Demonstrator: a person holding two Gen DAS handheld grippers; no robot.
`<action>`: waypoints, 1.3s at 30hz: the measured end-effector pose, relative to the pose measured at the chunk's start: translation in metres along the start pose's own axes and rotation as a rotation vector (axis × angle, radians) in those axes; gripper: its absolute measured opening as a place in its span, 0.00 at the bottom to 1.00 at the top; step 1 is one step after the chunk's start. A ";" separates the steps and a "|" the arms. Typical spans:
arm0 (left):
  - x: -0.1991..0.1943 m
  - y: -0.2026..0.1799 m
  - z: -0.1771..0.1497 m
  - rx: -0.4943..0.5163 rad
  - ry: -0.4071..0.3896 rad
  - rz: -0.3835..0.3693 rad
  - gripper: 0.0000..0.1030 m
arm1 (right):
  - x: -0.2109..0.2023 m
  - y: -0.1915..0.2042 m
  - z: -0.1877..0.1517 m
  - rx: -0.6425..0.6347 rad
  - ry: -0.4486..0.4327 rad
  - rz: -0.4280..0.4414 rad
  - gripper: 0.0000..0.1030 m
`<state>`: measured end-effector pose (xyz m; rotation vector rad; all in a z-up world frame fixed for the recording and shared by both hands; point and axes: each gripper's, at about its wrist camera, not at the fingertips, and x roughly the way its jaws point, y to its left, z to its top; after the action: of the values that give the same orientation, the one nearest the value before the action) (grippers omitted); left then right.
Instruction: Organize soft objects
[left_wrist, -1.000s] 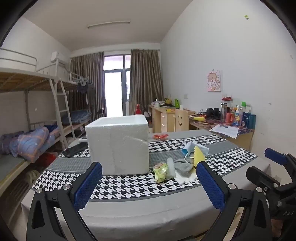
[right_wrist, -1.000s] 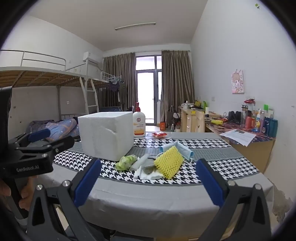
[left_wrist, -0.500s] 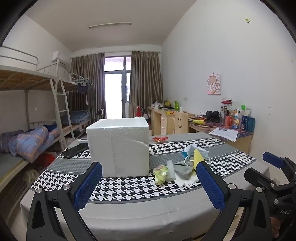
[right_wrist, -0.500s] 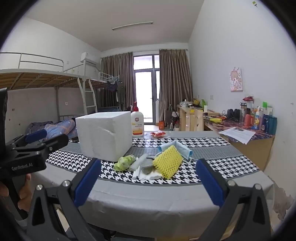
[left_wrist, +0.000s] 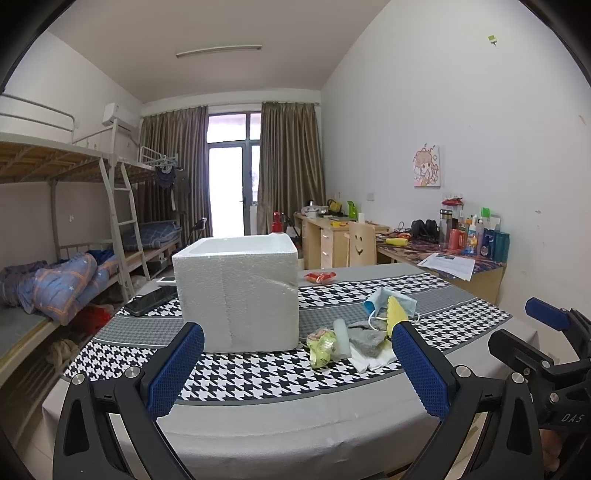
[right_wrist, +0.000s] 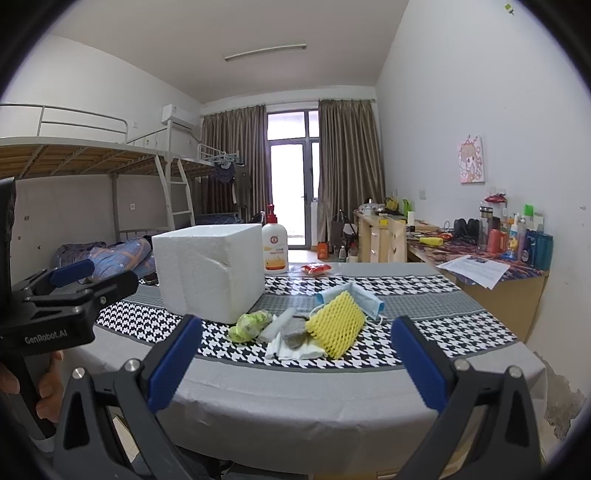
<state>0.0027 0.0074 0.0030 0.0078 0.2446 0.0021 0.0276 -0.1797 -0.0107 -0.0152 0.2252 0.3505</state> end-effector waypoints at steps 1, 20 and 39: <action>0.000 0.000 0.000 0.000 0.001 0.000 0.99 | 0.000 0.000 0.000 -0.001 -0.001 0.000 1.00; 0.003 0.001 -0.002 0.002 0.013 -0.005 0.99 | -0.001 0.001 0.002 -0.004 0.000 -0.002 1.00; 0.035 0.007 0.000 0.001 0.065 -0.027 0.99 | 0.021 -0.006 0.011 0.008 0.029 -0.026 1.00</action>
<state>0.0364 0.0143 -0.0056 0.0057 0.3093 -0.0251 0.0509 -0.1774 -0.0046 -0.0155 0.2547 0.3238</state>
